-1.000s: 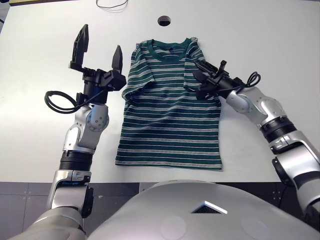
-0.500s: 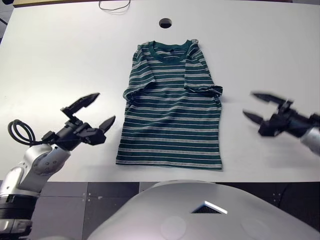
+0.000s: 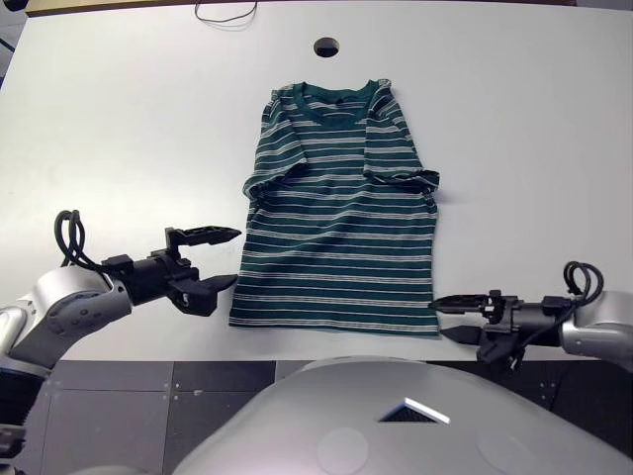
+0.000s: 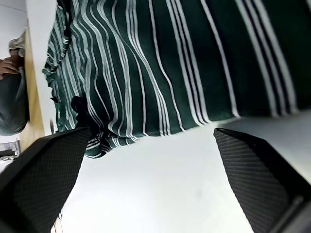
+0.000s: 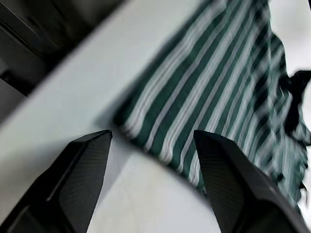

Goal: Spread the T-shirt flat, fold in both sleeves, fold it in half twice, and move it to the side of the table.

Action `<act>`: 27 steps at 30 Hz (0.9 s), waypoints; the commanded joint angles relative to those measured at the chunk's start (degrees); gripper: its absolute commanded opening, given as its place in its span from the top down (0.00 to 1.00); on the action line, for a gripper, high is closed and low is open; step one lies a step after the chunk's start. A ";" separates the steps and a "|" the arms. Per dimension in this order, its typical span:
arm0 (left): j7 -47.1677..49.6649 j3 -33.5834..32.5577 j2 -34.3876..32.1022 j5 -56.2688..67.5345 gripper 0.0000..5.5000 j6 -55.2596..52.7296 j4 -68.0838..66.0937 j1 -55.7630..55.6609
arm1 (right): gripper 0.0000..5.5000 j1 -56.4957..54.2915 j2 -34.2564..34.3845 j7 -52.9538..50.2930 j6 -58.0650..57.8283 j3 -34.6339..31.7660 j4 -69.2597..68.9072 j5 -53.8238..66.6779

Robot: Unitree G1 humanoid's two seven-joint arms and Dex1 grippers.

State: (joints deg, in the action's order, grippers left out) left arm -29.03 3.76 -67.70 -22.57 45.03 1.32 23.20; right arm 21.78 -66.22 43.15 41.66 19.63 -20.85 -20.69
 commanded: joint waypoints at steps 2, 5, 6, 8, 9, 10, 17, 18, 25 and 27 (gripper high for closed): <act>-4.99 1.80 -2.30 -0.46 0.14 0.04 -0.53 3.08 | 0.43 -2.73 1.92 5.87 -3.16 4.30 2.25 -2.44; -5.43 1.57 -3.14 -0.31 0.14 0.47 -0.70 4.68 | 0.43 -4.29 2.98 6.83 -3.20 5.53 2.23 -2.13; -5.61 1.77 -3.17 0.00 0.14 0.60 -0.26 5.40 | 0.43 -4.73 3.06 7.17 -2.99 5.79 2.28 -2.02; -6.44 4.06 -2.31 0.18 0.14 1.07 0.79 5.75 | 0.43 -5.82 3.44 7.70 -2.67 6.39 2.65 -1.98; -6.95 5.34 -1.73 0.24 0.14 1.22 1.31 5.67 | 0.43 -6.26 3.61 7.77 -2.48 6.64 2.95 -2.03; -7.60 6.63 -1.04 0.47 0.14 1.28 1.65 5.12 | 0.43 -6.47 3.66 7.70 -2.35 6.79 3.16 -2.08; -9.85 11.38 0.71 1.81 0.14 0.45 1.86 2.73 | 0.43 -8.14 2.45 7.13 -1.72 5.49 4.70 -2.12; -10.17 12.01 0.88 2.02 0.18 0.35 1.55 2.18 | 0.42 -8.41 2.52 7.14 -1.74 5.44 5.00 -2.13; -10.66 14.39 1.76 2.28 0.39 0.34 -0.49 0.22 | 0.42 -11.44 2.28 7.37 -1.83 4.40 6.70 -1.73; -10.55 14.84 1.82 2.31 0.44 0.37 -1.20 -0.07 | 0.42 -12.03 1.93 7.28 -1.79 3.62 6.92 -1.64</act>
State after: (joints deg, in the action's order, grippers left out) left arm -35.11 15.05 -66.47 -15.27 47.95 4.11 21.55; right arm 9.86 -62.97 48.43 42.11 23.61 -16.15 -18.91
